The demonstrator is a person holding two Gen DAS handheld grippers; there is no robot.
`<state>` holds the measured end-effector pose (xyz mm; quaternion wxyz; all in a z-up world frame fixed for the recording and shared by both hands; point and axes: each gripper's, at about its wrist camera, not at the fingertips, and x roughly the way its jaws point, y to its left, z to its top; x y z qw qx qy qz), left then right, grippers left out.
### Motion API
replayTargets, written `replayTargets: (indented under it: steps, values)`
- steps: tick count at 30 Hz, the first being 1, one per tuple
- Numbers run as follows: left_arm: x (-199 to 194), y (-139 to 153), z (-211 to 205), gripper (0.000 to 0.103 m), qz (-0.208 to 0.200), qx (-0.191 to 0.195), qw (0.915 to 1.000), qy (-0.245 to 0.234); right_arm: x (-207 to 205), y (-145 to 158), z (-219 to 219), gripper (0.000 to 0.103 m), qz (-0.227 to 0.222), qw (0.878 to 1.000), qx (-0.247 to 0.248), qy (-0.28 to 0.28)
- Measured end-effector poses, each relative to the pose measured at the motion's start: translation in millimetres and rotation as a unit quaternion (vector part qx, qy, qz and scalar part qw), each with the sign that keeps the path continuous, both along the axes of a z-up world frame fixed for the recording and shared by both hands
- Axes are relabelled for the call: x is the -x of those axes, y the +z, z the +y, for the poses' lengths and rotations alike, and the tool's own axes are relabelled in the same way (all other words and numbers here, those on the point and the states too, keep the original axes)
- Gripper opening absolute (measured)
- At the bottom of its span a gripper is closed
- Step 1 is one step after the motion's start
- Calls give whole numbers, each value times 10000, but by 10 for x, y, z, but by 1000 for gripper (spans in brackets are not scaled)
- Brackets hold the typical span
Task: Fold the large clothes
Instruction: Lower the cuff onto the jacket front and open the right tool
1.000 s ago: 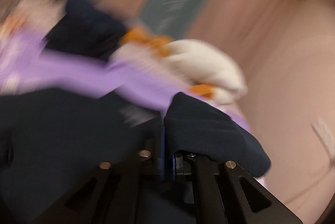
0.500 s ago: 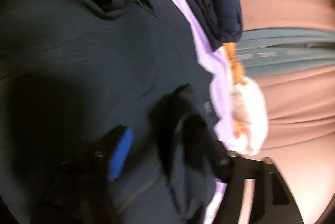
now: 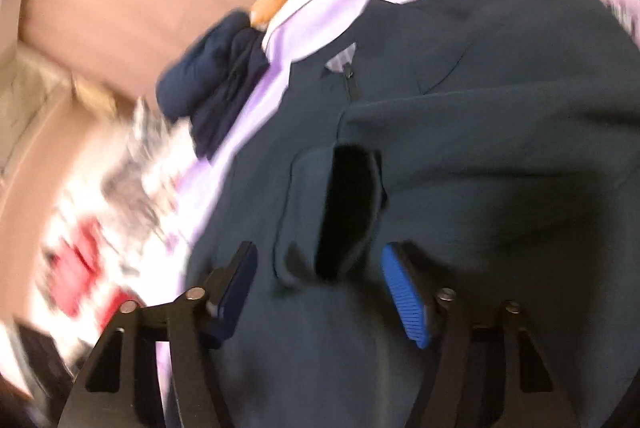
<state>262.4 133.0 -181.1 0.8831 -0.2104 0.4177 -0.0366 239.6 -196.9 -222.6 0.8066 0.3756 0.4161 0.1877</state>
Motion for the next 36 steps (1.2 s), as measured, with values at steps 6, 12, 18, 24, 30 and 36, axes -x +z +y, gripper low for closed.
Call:
replayTargets:
  steps: [6, 12, 18, 24, 30, 36]
  values:
    - [-28, -51, 130, 103, 15, -61, 10000, 75, 71, 202, 302, 10, -288, 9944, 1016, -102]
    - [-45, -183, 401, 103, 192, 4, 9988, 452, -135, 766, 1262, 9, -1719, 9276, 3285, 461]
    - [50, -281, 692, 103, 345, 204, 9946, 960, -202, 596, 2332, 49, -1802, 8746, 3929, 2197]
    - [99, -287, 715, 103, 366, 157, 9952, 896, 204, 540, 1728, 58, -1885, 8980, 3029, 2576]
    - [-1, -283, 577, 103, 232, 415, 9979, 428, 6, 556, 405, 65, -1201, 9630, 2122, 1147]
    - [-301, -442, 263, 103, 387, 842, 9956, -144, 110, 25, -1418, 66, 131, 9940, 291, -1043]
